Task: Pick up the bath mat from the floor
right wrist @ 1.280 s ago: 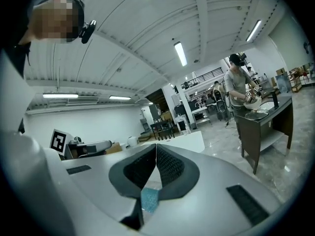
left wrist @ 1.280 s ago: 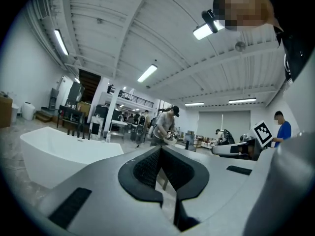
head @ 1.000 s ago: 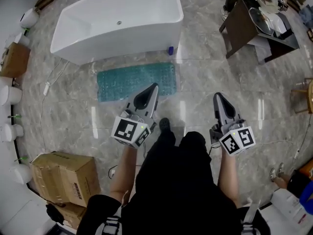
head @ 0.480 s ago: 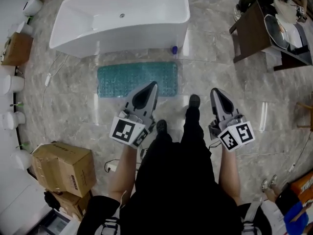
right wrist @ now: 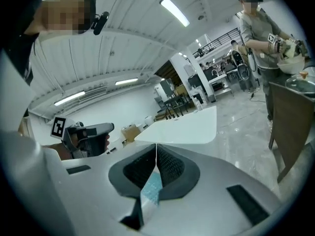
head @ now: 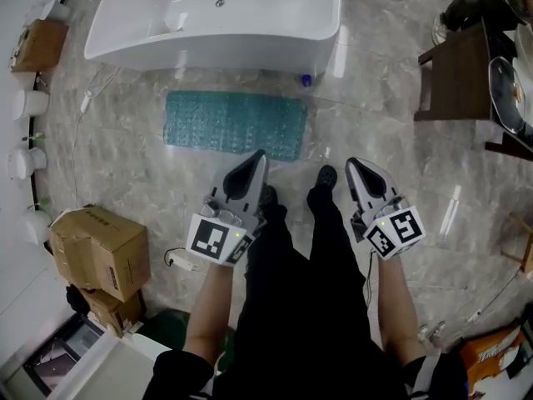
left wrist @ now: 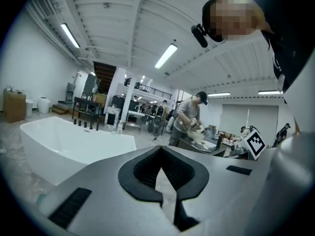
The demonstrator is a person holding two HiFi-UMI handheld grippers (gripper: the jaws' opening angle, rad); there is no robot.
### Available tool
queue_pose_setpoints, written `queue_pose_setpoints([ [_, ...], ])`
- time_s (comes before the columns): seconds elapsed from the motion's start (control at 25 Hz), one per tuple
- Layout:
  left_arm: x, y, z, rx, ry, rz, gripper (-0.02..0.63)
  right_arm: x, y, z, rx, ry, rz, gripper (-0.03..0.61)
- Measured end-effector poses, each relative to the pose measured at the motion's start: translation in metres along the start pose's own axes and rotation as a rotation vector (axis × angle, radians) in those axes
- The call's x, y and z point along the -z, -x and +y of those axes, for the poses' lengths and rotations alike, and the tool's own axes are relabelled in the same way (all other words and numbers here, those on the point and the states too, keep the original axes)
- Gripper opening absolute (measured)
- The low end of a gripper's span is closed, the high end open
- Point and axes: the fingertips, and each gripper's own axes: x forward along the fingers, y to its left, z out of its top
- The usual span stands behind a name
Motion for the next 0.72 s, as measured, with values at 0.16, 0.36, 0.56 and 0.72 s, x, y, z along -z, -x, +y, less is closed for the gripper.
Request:
queue_pose_setpoints([
  [0.16, 0.035, -0.030, 0.016, 0.000, -0.019, 0.021, 0.005, 0.049, -0.032, -0.029, -0.023, -0.052, 0.053, 0.015],
  [0.36, 0.097, -0.074, 0.053, -0.006, 0.026, 0.015, 0.005, 0.126, -0.084, -0.065, -0.043, -0.115, 0.111, 0.015],
  [0.56, 0.197, -0.101, 0.086, 0.005, 0.044, 0.087, 0.005, 0.226, -0.136, -0.102, -0.016, -0.132, 0.187, 0.015],
  [0.72, 0.284, -0.115, 0.109, 0.018, 0.097, 0.136, 0.005, 0.310, -0.176, -0.130, 0.006, -0.150, 0.240, 0.015],
])
